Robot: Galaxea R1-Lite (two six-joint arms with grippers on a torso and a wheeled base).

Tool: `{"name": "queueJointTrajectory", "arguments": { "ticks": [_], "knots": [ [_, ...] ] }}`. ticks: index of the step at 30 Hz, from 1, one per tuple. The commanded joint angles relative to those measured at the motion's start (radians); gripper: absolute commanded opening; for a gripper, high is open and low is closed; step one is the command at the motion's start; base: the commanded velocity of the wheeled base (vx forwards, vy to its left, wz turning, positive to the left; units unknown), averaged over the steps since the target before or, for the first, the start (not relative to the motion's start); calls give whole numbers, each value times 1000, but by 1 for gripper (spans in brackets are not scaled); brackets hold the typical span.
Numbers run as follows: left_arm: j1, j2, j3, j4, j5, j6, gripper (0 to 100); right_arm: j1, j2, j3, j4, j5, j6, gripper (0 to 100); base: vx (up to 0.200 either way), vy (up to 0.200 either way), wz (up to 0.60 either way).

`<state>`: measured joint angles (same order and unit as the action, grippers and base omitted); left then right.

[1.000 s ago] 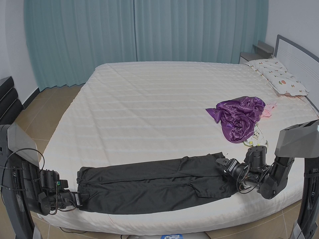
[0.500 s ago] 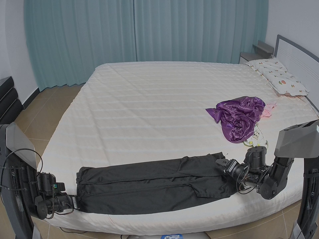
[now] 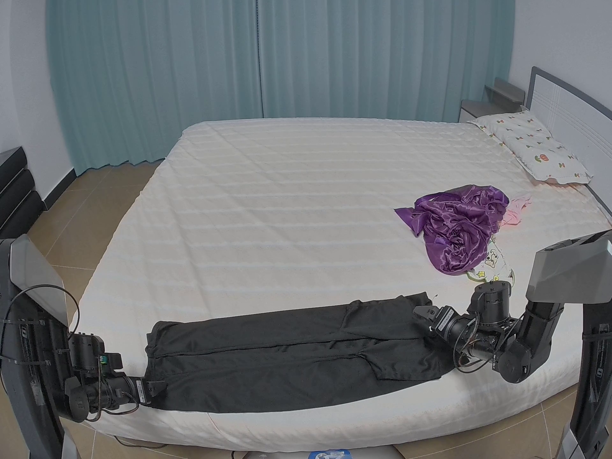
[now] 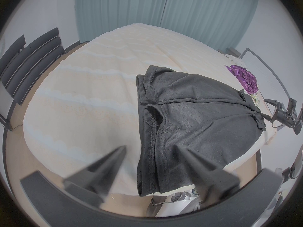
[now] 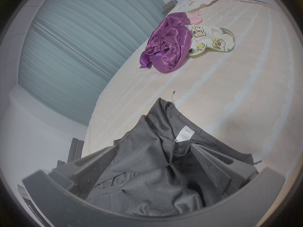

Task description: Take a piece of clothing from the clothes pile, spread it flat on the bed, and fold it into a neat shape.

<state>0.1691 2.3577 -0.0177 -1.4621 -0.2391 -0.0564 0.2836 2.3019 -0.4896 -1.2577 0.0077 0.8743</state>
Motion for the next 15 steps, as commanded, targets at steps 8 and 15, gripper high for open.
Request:
{"name": "queueJointTrajectory", "arguments": {
  "ticks": [8,15],
  "knots": [
    [61,-170,-61,17,-19,-102,100,-1,1,0,0,2,0,100,0,0,0],
    [-36,-205,-332,255,-5,-359,100,0,2,-1,-2,2,2,100,0,0,0]
  ]
}}
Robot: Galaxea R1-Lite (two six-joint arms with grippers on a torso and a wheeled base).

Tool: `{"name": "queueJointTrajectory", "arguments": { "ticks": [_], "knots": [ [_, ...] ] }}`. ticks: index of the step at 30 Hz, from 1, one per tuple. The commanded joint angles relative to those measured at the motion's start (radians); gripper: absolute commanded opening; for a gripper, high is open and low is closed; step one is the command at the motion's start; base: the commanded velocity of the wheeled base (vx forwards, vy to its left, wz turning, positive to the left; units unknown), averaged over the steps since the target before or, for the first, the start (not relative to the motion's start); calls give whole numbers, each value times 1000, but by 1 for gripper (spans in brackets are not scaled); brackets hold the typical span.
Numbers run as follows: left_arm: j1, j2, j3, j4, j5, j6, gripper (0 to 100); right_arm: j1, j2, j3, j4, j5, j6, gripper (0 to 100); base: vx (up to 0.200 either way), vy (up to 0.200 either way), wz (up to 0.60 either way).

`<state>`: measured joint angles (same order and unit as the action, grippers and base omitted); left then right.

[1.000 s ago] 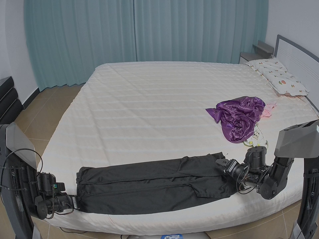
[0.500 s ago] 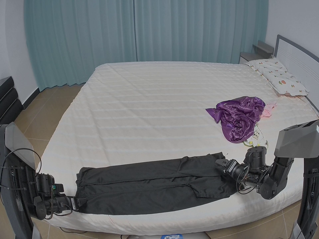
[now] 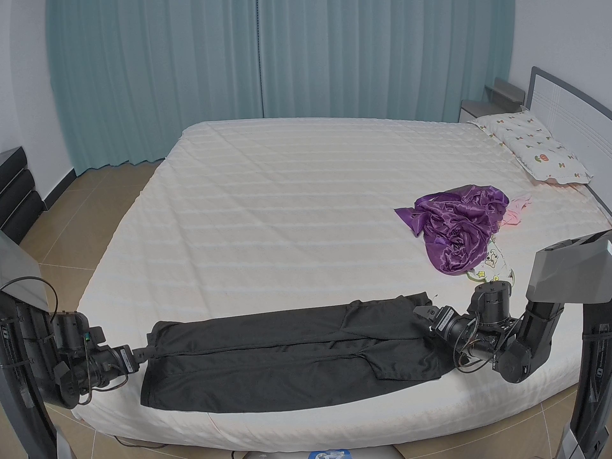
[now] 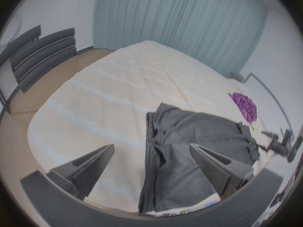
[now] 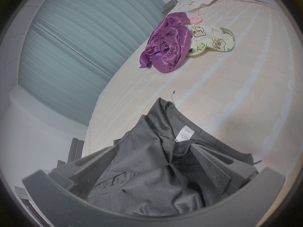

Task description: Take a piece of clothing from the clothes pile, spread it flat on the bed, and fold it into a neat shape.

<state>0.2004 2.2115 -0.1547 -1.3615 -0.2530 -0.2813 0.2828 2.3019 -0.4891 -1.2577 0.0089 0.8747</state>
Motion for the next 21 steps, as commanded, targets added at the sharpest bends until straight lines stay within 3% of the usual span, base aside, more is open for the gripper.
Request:
{"name": "queueJointTrajectory", "arguments": {
  "ticks": [1,4,8,12,21],
  "knots": [
    [-79,-81,-299,297,12,-187,100,1,2,-2,-2,2,1,100,0,0,0],
    [-81,-90,-494,552,11,-265,100,3,4,-3,-2,2,1,100,0,0,0],
    [-81,-18,-675,731,15,-272,100,3,8,-3,-2,2,1,100,0,0,0],
    [-78,70,-753,762,17,-280,100,3,10,-2,-2,2,1,100,0,0,0],
    [-96,112,-770,768,15,-279,100,4,24,-8,-3,2,1,100,0,0,0]
  ]
}}
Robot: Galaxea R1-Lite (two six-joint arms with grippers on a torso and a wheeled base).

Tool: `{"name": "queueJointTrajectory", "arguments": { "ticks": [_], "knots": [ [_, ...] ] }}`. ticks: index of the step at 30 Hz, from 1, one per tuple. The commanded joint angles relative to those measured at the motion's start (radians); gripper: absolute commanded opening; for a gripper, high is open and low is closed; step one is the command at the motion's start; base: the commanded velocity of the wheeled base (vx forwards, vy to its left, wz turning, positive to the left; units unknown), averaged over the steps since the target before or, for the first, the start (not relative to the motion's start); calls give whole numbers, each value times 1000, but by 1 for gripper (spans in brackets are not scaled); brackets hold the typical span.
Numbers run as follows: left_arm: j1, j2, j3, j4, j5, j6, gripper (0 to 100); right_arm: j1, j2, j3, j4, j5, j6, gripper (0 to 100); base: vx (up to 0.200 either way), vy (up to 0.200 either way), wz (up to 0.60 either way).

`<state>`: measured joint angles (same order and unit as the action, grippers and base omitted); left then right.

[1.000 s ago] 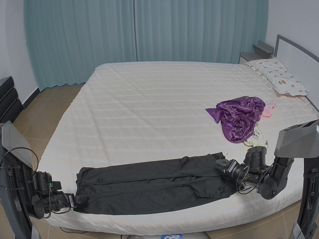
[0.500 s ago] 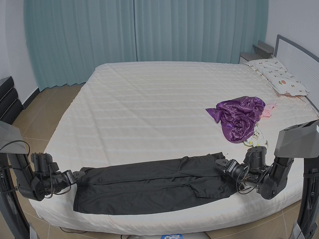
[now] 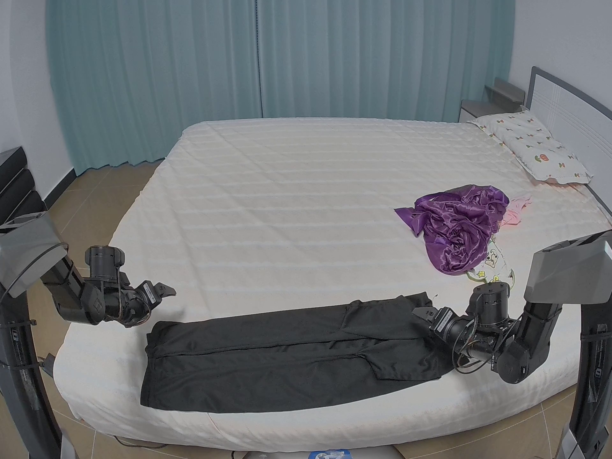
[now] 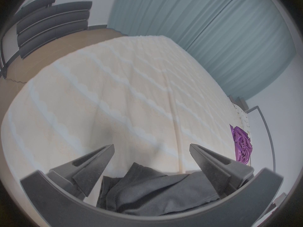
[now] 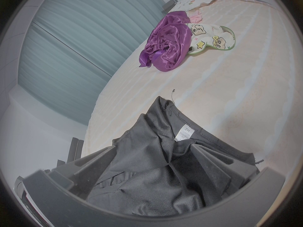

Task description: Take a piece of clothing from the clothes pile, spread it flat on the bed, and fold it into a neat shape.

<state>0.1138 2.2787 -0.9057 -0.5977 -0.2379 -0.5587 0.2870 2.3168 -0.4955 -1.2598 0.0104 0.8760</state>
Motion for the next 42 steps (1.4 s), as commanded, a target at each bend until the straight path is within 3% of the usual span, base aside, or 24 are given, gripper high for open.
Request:
{"name": "queueJointTrajectory", "arguments": {
  "ticks": [1,8,9,21,35,42],
  "knots": [
    [-11,47,-18,4,0,-1,100,0,9,-1,-1,0,0,100,0,0,0],
    [-11,59,-10,6,0,0,100,4,9,-5,0,2,0,100,0,0,0],
    [-11,61,-9,6,0,0,0,3,9,-5,0,2,0,100,0,0,0],
    [0,51,24,-4,69,-3,0,1,7,-1,-1,2,0,100,0,0,0],
    [23,53,-9,-7,109,-158,0,-3,4,0,-1,2,3,100,0,0,0],
    [29,56,-9,-7,107,-161,0,-5,4,0,-1,2,3,100,0,0,0]
  ]
}}
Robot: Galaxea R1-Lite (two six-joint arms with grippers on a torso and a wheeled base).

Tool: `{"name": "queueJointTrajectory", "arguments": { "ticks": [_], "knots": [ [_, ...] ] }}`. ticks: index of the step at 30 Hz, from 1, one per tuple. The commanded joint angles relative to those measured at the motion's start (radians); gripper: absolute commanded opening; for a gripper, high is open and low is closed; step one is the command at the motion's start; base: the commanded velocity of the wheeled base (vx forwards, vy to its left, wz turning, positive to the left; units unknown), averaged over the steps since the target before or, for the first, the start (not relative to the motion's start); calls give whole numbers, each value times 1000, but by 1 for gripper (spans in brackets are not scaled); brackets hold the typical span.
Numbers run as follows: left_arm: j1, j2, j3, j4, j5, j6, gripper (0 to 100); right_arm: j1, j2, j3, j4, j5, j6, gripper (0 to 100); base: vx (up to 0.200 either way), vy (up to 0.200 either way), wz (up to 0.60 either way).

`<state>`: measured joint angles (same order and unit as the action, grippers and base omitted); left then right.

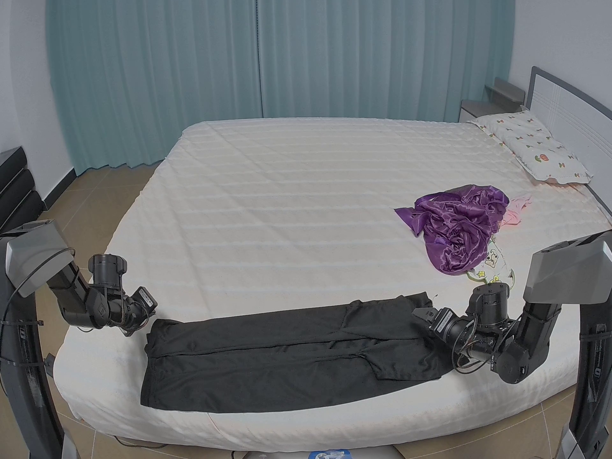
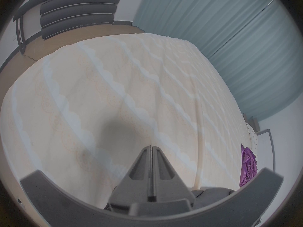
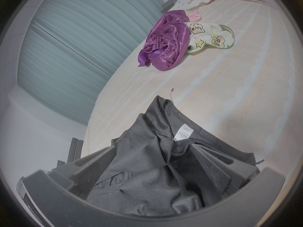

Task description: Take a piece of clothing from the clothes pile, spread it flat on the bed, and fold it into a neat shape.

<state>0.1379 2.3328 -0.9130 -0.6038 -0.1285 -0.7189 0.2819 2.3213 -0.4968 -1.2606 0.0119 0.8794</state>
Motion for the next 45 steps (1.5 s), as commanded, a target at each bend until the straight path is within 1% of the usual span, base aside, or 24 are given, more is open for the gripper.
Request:
{"name": "queueJointTrajectory", "arguments": {
  "ticks": [1,7,8,15,17,18,20,24,26,29,31,32,42,45],
  "knots": [
    [5,0,-1,-1,-2,-2,0,2,0,1,0,0,0,100,0,0,0],
    [2,-16,13,4,-20,-5,0,2,0,0,0,0,0,100,0,0,0],
    [2,-18,13,4,-25,-5,100,2,1,0,0,0,0,100,0,0,0],
    [3,-21,5,1,-65,-5,100,5,1,0,0,0,0,100,0,0,0],
    [0,-23,9,-2,-99,-5,100,5,1,0,0,0,0,100,0,0,0],
    [0,-23,9,-2,-99,-5,100,5,1,0,0,0,0,100,0,0,0],
    [-4,-24,13,-1,-146,1,100,5,3,-2,0,0,0,100,0,0,0],
    [-12,-20,14,-2,-157,16,100,6,3,-2,0,0,0,100,0,0,0],
    [-14,-12,14,-2,-160,88,100,6,3,-3,0,0,0,100,0,0,0],
    [-17,-3,19,-2,-163,151,100,6,3,-3,0,0,0,100,0,0,0],
    [-20,3,20,-2,-161,170,100,5,3,-5,0,0,0,100,0,0,0],
    [-20,3,23,-2,-161,171,0,5,4,-5,0,0,0,100,0,0,0],
    [-18,0,42,-2,-146,173,0,6,4,-3,0,0,0,100,0,0,0],
    [-14,2,48,-30,-126,162,0,5,4,-3,0,0,0,100,0,0,0]
  ]
}}
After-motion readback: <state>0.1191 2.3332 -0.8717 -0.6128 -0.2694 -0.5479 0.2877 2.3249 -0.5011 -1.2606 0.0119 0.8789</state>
